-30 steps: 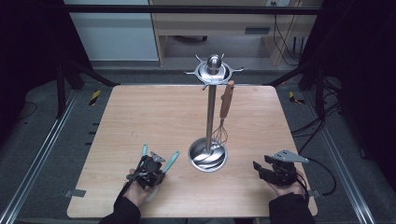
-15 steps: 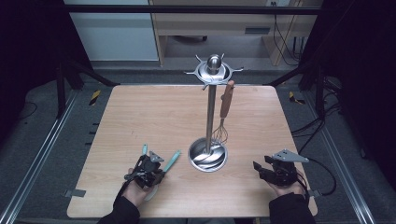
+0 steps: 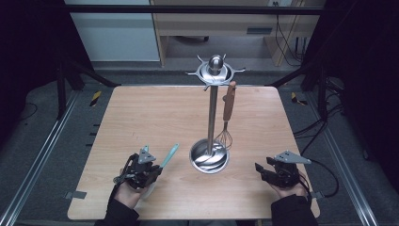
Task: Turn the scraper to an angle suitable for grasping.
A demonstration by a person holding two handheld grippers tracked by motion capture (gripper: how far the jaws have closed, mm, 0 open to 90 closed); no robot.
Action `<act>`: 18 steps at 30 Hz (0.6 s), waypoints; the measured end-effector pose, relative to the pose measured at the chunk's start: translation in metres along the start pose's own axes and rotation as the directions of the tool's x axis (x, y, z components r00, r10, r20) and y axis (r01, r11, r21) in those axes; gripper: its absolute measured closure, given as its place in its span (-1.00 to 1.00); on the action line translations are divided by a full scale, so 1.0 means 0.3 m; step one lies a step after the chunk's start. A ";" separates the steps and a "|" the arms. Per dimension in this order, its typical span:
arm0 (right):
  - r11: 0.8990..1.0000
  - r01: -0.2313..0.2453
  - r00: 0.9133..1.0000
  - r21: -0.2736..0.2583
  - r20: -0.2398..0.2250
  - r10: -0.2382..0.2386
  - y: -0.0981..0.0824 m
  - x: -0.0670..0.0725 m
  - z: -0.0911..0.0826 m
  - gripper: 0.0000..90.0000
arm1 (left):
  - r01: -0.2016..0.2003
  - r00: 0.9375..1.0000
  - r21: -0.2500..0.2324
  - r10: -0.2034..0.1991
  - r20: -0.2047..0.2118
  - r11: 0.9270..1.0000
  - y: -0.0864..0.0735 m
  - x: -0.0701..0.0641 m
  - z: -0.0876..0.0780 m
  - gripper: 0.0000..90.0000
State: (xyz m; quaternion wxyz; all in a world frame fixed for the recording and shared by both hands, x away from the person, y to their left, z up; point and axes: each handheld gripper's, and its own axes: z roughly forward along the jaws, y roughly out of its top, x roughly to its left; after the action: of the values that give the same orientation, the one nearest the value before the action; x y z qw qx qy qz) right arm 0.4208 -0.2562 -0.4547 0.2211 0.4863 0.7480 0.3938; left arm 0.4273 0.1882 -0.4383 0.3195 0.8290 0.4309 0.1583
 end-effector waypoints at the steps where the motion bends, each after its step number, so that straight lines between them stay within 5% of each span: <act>1: 1.000 0.001 1.000 0.000 0.000 -0.001 0.000 0.000 0.000 0.00 | 0.002 1.000 -0.006 -0.002 0.000 1.000 0.001 0.001 -0.005 0.79; 10: 1.000 0.003 1.000 0.000 -0.001 -0.003 0.000 -0.002 0.001 0.00 | 0.007 1.000 -0.077 -0.008 -0.002 0.997 0.012 0.001 -0.058 0.79; 18: 1.000 -0.007 1.000 0.002 -0.002 0.007 0.000 -0.004 0.002 0.00 | 0.012 1.000 -0.159 -0.012 0.001 0.987 0.018 -0.004 -0.099 0.79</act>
State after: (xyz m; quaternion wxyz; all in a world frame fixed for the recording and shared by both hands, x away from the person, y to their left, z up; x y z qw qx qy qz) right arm 0.4216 -0.2570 -0.4552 0.2184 0.4886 0.7471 0.3943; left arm 0.4139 0.1968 -0.4125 0.3857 0.7982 0.4218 0.1903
